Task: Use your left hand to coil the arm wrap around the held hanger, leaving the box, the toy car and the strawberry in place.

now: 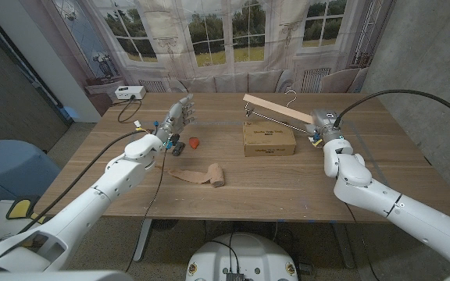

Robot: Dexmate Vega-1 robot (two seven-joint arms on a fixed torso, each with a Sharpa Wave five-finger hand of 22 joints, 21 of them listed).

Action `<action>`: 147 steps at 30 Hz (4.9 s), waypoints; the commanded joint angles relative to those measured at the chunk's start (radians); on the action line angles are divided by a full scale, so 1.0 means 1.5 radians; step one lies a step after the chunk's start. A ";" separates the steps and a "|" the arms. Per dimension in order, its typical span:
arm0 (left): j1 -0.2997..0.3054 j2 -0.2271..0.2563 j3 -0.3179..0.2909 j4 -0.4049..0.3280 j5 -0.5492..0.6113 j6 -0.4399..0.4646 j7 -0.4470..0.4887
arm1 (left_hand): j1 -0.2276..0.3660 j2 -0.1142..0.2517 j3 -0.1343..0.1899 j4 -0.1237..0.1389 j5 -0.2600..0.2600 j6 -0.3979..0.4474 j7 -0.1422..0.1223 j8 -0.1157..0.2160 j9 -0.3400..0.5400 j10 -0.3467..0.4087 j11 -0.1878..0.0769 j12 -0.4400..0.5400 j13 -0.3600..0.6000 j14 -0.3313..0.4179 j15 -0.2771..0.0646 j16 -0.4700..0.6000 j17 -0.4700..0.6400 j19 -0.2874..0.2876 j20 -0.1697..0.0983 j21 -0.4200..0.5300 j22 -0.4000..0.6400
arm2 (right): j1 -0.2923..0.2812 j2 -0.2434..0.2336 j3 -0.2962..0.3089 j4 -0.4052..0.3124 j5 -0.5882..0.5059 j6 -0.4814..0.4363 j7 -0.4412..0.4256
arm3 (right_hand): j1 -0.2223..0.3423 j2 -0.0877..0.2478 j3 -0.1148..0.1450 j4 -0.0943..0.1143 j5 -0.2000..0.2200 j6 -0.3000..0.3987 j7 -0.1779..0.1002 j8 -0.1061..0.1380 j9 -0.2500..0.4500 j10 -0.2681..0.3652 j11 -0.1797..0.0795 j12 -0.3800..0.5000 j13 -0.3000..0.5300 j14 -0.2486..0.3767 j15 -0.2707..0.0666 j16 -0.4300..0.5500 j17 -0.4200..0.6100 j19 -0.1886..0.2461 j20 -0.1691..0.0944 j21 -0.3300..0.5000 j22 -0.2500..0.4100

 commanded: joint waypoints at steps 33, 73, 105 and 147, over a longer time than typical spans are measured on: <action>0.015 0.305 0.002 -0.334 0.052 0.355 -0.030 | 0.105 -0.035 0.025 -0.056 0.004 0.043 0.050 0.020 0.005 0.014 0.013 0.003 0.005 0.037 -0.012 0.005 0.003 0.024 -0.007 0.001 0.002 | -0.347 0.012 0.271 -0.190 0.091 0.014 -0.374 | -0.035 0.014 0.033 0.006 -0.004 0.014 0.003 0.015 -0.004 0.010 -0.007 0.002 0.010 0.013 -0.036 0.010 0.003 -0.010 -0.008 0.054 -0.026; -0.212 0.338 0.217 -0.488 0.387 0.578 -0.274 | 0.284 -0.089 0.034 -0.059 0.040 0.103 0.067 0.035 0.007 0.066 -0.020 0.025 0.016 0.058 -0.018 0.009 0.005 0.058 -0.010 0.004 0.000 | -0.374 0.079 0.272 -0.199 0.057 0.028 -0.426 | -0.052 0.010 0.060 0.001 -0.016 0.010 0.003 0.029 -0.017 0.011 -0.009 0.008 0.028 0.015 -0.036 0.010 0.003 -0.029 -0.015 0.123 -0.073; -0.443 0.229 0.524 -0.538 0.876 0.677 -0.692 | 0.370 -0.150 0.007 -0.054 0.063 0.112 0.063 0.030 0.009 0.044 -0.008 0.016 0.021 0.025 -0.019 -0.004 0.005 0.050 -0.023 -0.005 0.000 | -0.408 0.130 0.317 -0.178 0.065 0.107 -0.504 | -0.064 0.008 0.076 -0.002 -0.021 0.008 0.002 0.043 -0.025 0.012 -0.011 0.011 0.026 0.016 -0.036 0.011 0.003 -0.043 -0.017 0.176 -0.117; -0.168 0.010 0.388 -0.426 1.471 0.327 -0.913 | 0.381 -0.158 -0.037 -0.034 0.081 0.056 0.070 0.006 0.017 -0.031 0.009 -0.004 0.030 -0.032 -0.003 -0.009 0.008 0.007 -0.030 -0.019 0.002 | -0.394 0.162 0.310 -0.154 0.045 0.124 -0.525 | -0.075 0.005 0.092 -0.006 -0.027 0.008 0.001 0.055 -0.039 0.013 -0.014 0.017 0.030 0.021 -0.036 0.011 0.003 -0.049 -0.022 0.214 -0.155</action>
